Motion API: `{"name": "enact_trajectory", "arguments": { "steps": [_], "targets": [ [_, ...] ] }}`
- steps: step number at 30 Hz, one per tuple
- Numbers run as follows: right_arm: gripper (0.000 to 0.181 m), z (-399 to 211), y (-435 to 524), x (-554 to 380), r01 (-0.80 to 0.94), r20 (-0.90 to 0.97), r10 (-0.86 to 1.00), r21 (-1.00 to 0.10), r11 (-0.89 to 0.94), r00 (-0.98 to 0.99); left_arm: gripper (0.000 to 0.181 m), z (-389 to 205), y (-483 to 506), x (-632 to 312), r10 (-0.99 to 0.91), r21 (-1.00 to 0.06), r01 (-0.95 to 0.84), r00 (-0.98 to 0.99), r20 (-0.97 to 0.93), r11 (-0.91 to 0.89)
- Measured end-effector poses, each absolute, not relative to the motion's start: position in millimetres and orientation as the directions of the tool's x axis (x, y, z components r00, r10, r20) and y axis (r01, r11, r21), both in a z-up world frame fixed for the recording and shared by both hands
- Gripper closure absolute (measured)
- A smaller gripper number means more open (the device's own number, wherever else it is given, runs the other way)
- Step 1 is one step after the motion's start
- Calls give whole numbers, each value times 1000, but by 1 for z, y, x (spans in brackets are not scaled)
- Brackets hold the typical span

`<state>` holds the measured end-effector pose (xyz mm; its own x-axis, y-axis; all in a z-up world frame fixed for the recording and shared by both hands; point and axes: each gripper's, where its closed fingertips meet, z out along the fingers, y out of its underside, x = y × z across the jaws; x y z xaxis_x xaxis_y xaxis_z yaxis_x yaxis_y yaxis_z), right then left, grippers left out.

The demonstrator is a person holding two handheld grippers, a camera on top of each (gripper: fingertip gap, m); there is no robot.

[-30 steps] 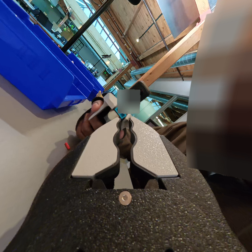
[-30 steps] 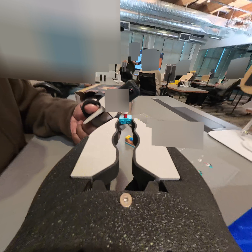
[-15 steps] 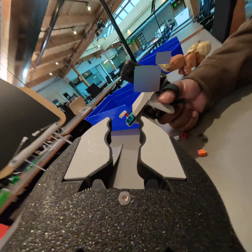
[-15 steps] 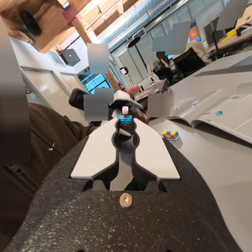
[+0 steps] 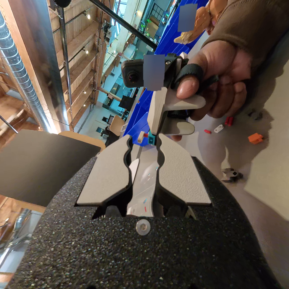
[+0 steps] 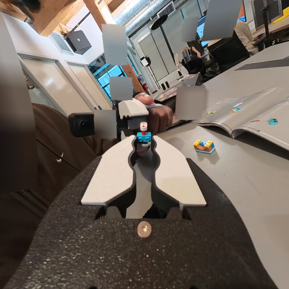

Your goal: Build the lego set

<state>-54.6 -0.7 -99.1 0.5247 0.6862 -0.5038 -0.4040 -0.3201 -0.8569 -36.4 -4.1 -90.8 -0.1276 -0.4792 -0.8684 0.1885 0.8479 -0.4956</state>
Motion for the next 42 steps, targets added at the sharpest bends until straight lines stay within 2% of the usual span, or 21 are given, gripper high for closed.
{"name": "enact_trajectory", "arguments": {
  "steps": [7, 33, 37, 39, 42],
  "targets": [
    [165, -100, 0, -55, -396, -495, 679, -863, -313, 542, 159, -94, -5, -36, -414, -427, 162, -109, -904, 889],
    [165, -105, 1, -55, -339, -450, 667, -892, -299, 594, 161, -100, -4, -37, -419, -438, 126, -150, -896, 890],
    [165, -100, 1, -51, -389, -475, 666, -875, -289, 575, 157, -95, -3, -34, -538, -556, 136, -145, -830, 820],
    [165, -98, 2, -47, -415, -490, 662, -864, -284, 567, 153, -94, -3, -33, -652, -678, 138, -196, -733, 722],
    [165, -92, 0, -43, -441, -485, 674, -861, -255, 558, 152, -94, -4, -32, -812, -875, 105, -332, -479, 473]
  ]
}}
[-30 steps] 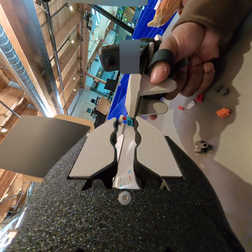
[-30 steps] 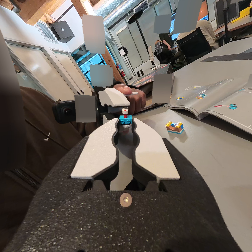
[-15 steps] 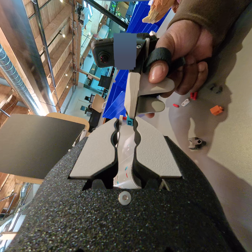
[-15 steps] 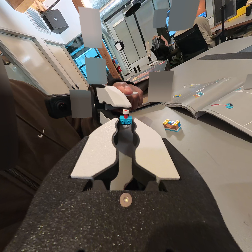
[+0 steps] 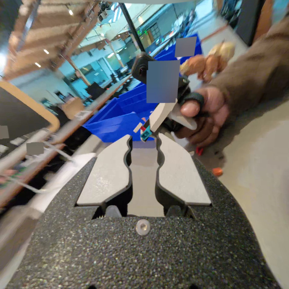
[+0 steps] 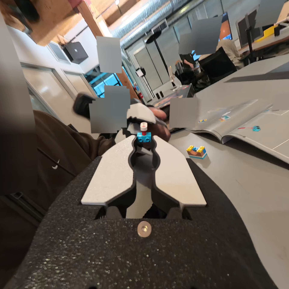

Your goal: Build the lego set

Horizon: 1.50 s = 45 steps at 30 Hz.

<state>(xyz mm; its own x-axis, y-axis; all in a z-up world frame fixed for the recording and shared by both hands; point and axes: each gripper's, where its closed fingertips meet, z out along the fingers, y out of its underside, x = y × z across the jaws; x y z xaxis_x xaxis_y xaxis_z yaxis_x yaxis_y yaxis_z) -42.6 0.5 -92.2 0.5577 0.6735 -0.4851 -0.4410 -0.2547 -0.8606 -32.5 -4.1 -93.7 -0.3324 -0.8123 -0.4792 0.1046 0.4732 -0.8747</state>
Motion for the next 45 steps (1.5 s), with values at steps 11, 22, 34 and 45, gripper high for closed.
{"name": "enact_trajectory", "arguments": {
  "steps": [11, 22, 34, 45],
  "targets": [
    [165, -87, -2, -41, -374, -381, 692, -912, -170, 614, 159, -85, -5, -35, -708, -918, -198, -587, 392, -344],
    [164, -92, -1, -41, -257, -264, 671, -960, -113, 693, 165, -91, -5, -34, -434, -678, -427, -539, 722, -598],
    [165, -96, 6, -29, -99, -95, 560, -995, -25, 823, 160, -98, -9, -29, -258, -495, -522, -461, 849, -695],
    [165, -101, 11, -30, 0, 1, 484, -1000, 2, 875, 172, -98, -7, -25, -225, -447, -488, -448, 866, -749]
  ]
}}
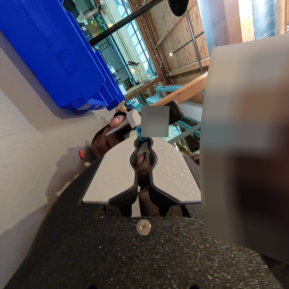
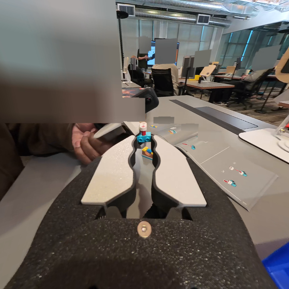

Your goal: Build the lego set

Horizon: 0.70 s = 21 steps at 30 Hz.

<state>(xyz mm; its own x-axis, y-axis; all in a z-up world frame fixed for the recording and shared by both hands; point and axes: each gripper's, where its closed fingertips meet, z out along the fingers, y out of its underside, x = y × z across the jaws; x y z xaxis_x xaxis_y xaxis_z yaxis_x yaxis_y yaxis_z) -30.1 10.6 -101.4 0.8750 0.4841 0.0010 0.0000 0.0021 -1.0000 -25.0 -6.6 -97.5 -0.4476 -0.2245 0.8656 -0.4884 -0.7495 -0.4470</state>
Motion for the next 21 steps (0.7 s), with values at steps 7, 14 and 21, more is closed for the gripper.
{"name": "enact_trajectory", "arguments": {
  "steps": [7, 14, 21],
  "targets": [
    [148, -101, 10, -32, -90, -105, 536, -995, -54, 838, 172, -99, 2, -25, -327, -530, -429, -462, 824, -731],
    [148, -92, 9, -23, -447, -486, 603, -865, -228, 633, 173, -104, -4, -28, -408, -628, -442, -496, 766, -641],
    [156, -96, 8, -26, -481, -550, 615, -825, -296, 564, 173, -108, -7, -27, -413, -632, -453, -494, 765, -628]
  ]
}}
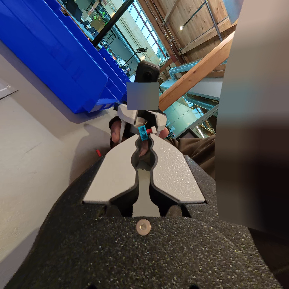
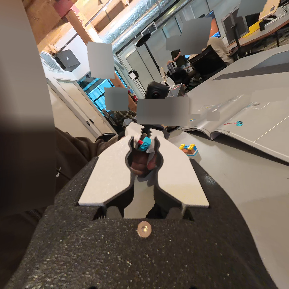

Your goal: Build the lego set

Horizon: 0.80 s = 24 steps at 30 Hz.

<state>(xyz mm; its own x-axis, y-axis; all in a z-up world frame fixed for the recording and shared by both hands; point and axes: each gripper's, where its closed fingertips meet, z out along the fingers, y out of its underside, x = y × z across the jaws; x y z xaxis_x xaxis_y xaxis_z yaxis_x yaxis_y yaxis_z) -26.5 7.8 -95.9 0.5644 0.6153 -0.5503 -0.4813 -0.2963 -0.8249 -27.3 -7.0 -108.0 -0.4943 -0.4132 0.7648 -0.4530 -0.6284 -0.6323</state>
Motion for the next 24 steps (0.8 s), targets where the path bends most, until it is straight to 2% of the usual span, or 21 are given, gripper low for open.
{"name": "enact_trajectory", "arguments": {
  "steps": [24],
  "targets": [
    [168, -94, 6, -30, -514, -579, 639, -798, -315, 507, 173, -109, -9, -28, -422, -641, -456, -495, 759, -617]
  ]
}}
